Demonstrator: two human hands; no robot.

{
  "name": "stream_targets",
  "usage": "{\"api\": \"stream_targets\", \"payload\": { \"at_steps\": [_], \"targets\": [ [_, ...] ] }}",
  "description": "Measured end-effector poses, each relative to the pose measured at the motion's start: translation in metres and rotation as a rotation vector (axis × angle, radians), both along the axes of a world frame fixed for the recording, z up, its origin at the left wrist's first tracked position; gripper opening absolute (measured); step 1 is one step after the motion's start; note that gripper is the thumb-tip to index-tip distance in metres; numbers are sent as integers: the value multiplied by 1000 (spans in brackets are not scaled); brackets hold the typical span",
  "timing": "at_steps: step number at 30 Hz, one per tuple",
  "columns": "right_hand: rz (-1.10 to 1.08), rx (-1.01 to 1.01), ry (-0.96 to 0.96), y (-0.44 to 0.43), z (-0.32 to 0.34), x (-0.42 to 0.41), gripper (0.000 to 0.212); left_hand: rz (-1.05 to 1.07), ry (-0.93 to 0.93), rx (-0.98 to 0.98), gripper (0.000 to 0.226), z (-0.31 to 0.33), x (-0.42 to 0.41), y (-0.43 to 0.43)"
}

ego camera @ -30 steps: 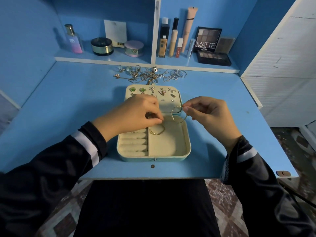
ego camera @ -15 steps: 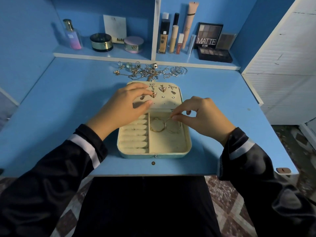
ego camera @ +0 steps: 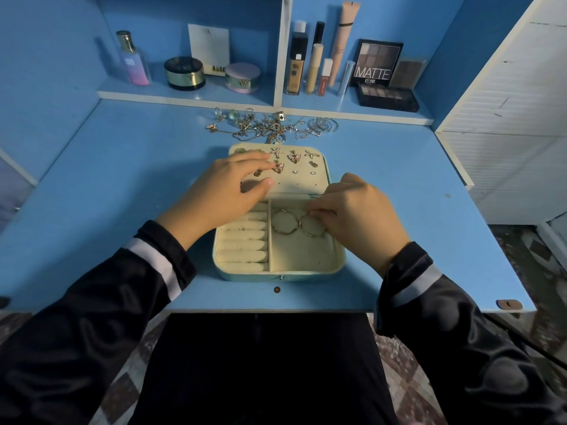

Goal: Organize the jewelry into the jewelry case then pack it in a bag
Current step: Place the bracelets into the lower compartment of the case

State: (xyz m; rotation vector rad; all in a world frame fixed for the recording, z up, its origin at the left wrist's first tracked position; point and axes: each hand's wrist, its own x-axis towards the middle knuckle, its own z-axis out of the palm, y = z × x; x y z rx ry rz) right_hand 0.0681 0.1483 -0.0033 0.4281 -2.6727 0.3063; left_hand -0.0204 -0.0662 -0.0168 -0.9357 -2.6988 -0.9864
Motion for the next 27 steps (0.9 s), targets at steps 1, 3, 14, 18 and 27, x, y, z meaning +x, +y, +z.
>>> {"api": "stream_targets", "payload": {
  "at_steps": [1,3,14,18,27],
  "targets": [
    [-11,8,13,-1,-2,0,16,-3,1,-5,35,0,0,0],
    [-43,30,31,-3,-5,1,15,-9,0,-17,36,1,1,0],
    [-10,-460,-173,12,10,2,8,-20,3,-8,31,6,-7,-4],
    [-51,-699,-207,29,19,-16,7,2,37,19,28,12,-24,-2],
    [-314,-766,-176,71,-3,-101,12,-2,-1,9,26,20,-90,25]
  ]
}}
